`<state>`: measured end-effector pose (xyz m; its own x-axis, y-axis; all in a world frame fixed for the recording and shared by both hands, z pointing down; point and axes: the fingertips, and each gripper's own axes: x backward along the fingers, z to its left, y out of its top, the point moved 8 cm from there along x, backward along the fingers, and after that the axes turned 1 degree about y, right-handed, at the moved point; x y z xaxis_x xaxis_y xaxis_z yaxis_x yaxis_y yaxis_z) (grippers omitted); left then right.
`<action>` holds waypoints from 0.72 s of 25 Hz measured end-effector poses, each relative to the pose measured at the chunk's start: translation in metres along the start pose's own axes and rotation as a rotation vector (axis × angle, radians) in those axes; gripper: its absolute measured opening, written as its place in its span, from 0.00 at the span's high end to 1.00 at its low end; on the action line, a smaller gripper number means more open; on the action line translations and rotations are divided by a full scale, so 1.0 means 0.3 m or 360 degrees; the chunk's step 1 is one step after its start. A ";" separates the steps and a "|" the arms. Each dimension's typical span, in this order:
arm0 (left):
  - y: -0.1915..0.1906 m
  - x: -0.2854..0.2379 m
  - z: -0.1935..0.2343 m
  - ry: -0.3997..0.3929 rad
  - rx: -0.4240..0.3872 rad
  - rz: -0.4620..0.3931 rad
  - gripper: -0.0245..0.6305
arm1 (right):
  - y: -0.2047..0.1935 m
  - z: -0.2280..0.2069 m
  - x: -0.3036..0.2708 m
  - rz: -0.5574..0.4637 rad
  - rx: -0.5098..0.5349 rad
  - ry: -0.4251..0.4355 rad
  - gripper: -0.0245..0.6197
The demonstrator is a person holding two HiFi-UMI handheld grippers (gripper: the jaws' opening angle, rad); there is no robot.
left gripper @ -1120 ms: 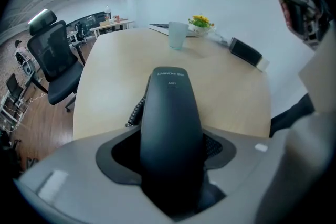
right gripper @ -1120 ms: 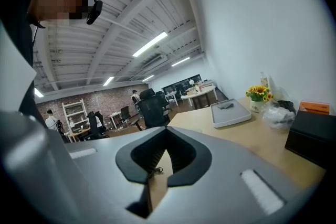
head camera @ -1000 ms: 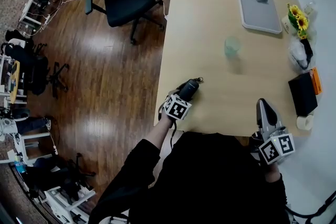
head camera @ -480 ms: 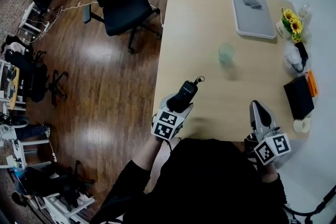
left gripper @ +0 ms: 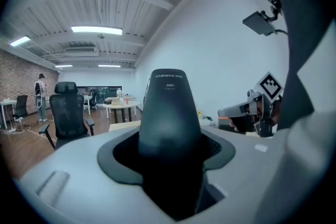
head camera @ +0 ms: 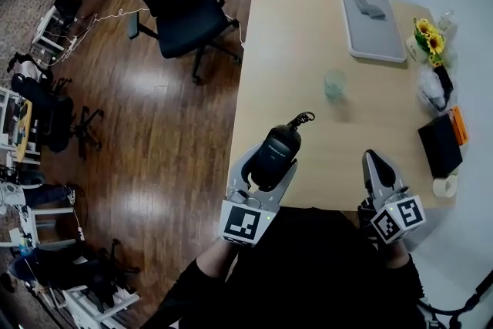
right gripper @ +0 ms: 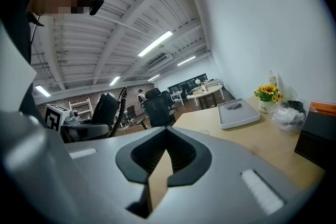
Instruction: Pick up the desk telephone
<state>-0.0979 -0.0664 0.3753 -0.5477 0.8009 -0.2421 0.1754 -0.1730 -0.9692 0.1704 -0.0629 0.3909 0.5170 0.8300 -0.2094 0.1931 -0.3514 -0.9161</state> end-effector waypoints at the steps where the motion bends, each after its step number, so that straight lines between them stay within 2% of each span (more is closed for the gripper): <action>1: -0.003 0.001 -0.003 0.0004 0.0014 -0.0014 0.56 | -0.002 0.000 0.000 -0.0002 -0.0003 0.0001 0.96; 10: -0.036 -0.001 -0.006 0.0001 0.0073 0.0021 0.56 | 0.006 0.003 0.009 -0.0008 0.0018 0.0009 0.96; 18: -0.019 -0.013 -0.015 -0.0006 0.0014 0.0043 0.56 | 0.003 -0.006 0.014 -0.0015 0.0019 0.0003 0.96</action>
<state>-0.0929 -0.0660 0.3818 -0.5461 0.7936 -0.2683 0.1832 -0.1994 -0.9626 0.1742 -0.0606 0.3898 0.5169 0.8323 -0.2003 0.1878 -0.3385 -0.9220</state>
